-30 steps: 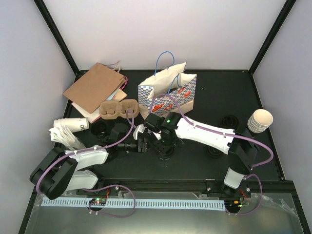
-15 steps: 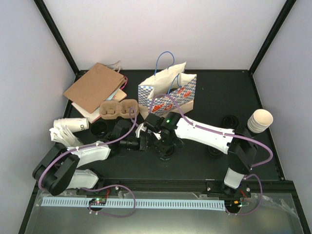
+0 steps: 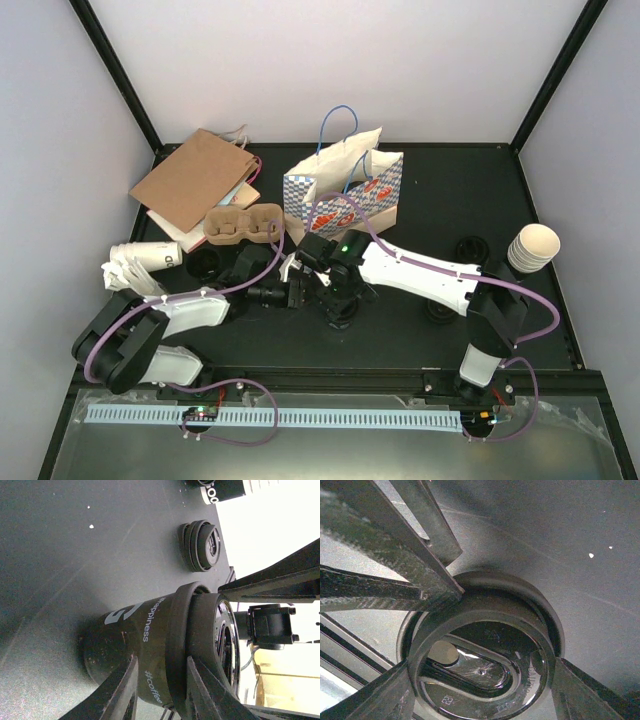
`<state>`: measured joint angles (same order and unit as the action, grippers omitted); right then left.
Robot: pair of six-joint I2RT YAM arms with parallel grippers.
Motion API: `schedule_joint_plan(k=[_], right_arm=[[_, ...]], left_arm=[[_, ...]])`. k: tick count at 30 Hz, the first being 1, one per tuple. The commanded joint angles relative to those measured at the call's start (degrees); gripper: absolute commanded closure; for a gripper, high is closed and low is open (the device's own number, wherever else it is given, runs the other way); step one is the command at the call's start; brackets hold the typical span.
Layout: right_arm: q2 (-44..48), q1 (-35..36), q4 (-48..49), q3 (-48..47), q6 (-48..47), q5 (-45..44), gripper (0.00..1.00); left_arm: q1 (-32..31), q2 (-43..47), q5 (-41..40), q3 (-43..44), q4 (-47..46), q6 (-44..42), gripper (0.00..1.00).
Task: Pack the takeout coffee
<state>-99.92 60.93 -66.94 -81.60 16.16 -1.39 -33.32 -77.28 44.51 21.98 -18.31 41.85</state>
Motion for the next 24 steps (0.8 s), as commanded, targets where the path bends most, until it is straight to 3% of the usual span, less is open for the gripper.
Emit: schedule_joint_plan(k=[1,8,14,24], right_arm=[[-5.95,0.59,2.95,5.40,-0.93,5.15,0.32],[-4.99,1.86,3.71,6.59,-0.97,5.94,0.32],[-4.72,4.71,3.87,6.09,-1.57,3.63,0.32],[-2.08,4.82,4.97,6.55,-2.37,3.33,0.32]], left_arm=[[-0.52,-4.48,-8.17,-3.07,7.75,-1.99,0.72],[-0.51,1.42,-7.85,-3.49,7.25,-0.28,0.65],[0.12,6.33,-5.41,-1.16,6.34,0.61,0.52],[1.40,-1.73,1.95,3.85,3.92,-3.02,0.42]])
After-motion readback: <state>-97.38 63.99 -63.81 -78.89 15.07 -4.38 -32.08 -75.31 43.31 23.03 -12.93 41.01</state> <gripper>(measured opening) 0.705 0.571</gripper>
